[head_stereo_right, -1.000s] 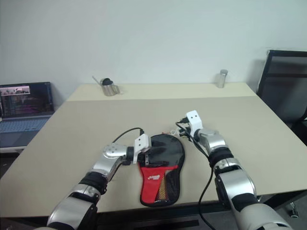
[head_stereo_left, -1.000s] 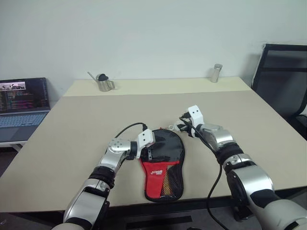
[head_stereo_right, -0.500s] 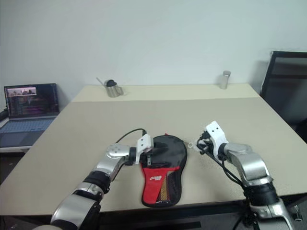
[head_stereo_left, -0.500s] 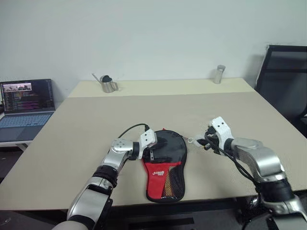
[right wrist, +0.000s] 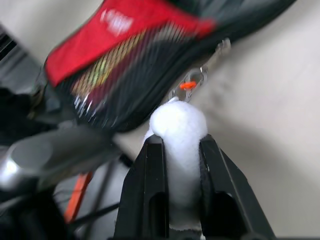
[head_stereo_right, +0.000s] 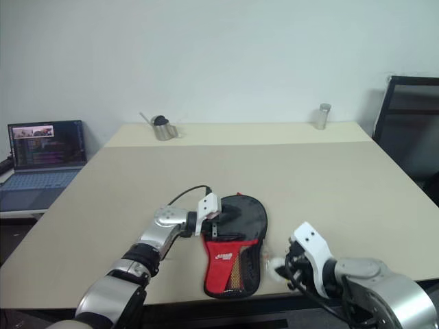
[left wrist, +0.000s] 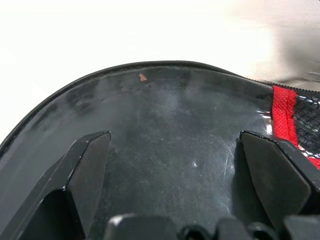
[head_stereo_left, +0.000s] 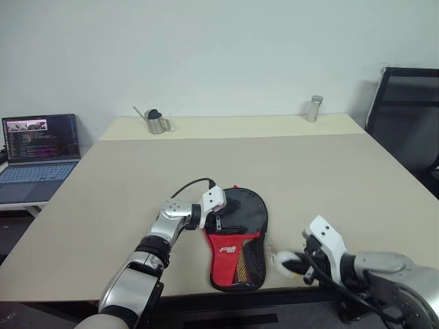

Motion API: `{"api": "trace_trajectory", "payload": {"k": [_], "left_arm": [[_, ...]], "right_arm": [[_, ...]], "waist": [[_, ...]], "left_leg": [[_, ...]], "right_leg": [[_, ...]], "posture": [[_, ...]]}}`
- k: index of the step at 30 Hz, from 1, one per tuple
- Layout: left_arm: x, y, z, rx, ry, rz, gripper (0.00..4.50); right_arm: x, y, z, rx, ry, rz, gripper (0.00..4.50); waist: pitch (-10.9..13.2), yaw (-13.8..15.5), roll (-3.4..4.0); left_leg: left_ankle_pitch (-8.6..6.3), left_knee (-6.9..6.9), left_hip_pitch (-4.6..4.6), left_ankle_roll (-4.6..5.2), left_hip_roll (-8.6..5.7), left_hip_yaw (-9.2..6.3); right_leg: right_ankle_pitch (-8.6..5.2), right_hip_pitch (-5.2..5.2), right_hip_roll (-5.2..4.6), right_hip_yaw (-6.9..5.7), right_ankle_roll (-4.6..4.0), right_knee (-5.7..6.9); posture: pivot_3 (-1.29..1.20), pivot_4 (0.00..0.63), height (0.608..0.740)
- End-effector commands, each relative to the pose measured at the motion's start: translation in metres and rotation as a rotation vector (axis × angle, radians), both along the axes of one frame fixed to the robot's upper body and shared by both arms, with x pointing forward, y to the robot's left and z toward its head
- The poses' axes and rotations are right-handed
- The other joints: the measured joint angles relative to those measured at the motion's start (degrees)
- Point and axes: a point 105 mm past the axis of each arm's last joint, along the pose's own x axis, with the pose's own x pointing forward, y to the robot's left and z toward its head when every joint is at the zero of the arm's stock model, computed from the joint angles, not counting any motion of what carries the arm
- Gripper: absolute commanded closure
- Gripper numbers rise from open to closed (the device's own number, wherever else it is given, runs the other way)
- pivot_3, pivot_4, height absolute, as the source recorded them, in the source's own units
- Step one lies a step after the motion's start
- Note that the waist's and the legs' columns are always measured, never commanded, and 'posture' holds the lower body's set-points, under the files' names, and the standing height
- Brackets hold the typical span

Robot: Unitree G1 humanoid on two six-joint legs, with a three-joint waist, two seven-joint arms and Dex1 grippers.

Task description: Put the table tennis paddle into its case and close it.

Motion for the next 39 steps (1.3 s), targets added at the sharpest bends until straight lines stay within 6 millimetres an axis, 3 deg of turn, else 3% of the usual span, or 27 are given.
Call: {"api": "trace_trajectory", "payload": {"k": [1,9,15,21,30,33,39], "left_arm": [[-0.019,0.01,-0.048,0.154,0.139,-0.02,0.0],[-0.018,0.01,-0.048,0.169,0.133,-0.025,0.0],[-0.016,0.01,-0.048,0.173,0.126,-0.02,0.0],[-0.015,0.011,-0.048,0.175,0.12,-0.011,0.0],[-0.015,0.011,-0.05,0.165,0.117,0.001,0.0],[-0.015,0.009,-0.049,0.139,0.125,0.008,0.0],[-0.012,0.004,-0.039,0.069,0.118,0.023,0.0]], "right_arm": [[-0.016,0.001,0.009,0.011,0.003,0.071,4.16],[-0.063,0.009,0.01,0.108,0.158,0.276,4.16],[-0.07,0.02,0.009,0.153,0.157,0.3,4.16],[-0.057,0.017,0.006,0.135,0.126,0.246,4.16],[-0.045,0.021,0.026,0.236,0.029,0.259,1.23],[-0.027,0.018,0.04,0.268,-0.041,0.236,1.23],[0.04,0.016,0.076,0.319,-0.315,0.101,1.23]], "waist": [[0.0,0.0,-0.03],[0.0,0.07,-0.08],[0.0,0.02,-0.17],[0.0,-0.01,-0.17],[-0.03,0.01,-0.06],[-0.02,0.0,-0.06],[0.04,-0.11,0.24]], "left_leg": [[-0.04,-0.01,0.04,0.03,0.0,0.02],[-0.16,-0.08,0.08,0.04,-0.06,-0.06],[-0.35,-0.05,0.18,-0.26,-0.07,-0.07],[-0.38,-0.07,0.2,-0.32,-0.07,-0.25],[-0.41,-0.11,0.2,-0.37,0.07,-0.84],[-0.42,-0.11,0.21,-0.38,0.05,-0.89],[-0.44,-0.18,0.2,-0.41,0.08,-1.01]], "right_leg": [[-0.01,0.03,-0.02,0.0,0.01,-0.02],[-0.2,0.11,-0.14,-0.09,0.08,-0.04],[-0.2,0.1,-0.22,-0.15,0.08,-0.1],[-0.21,0.09,-0.26,-0.32,0.07,-0.3],[-0.21,0.54,-0.4,-1.25,0.07,-0.85],[-0.21,0.6,-0.42,-1.28,0.07,-0.91],[-0.21,0.79,-0.48,-1.5,0.07,-1.48]], "posture": [[0.0,0.15,0.74],[0.0,0.15,0.74],[0.0,0.15,0.74],[0.0,0.15,0.74],[0.0,0.15,0.74],[0.0,0.15,0.74],[0.0,0.15,0.74]]}}
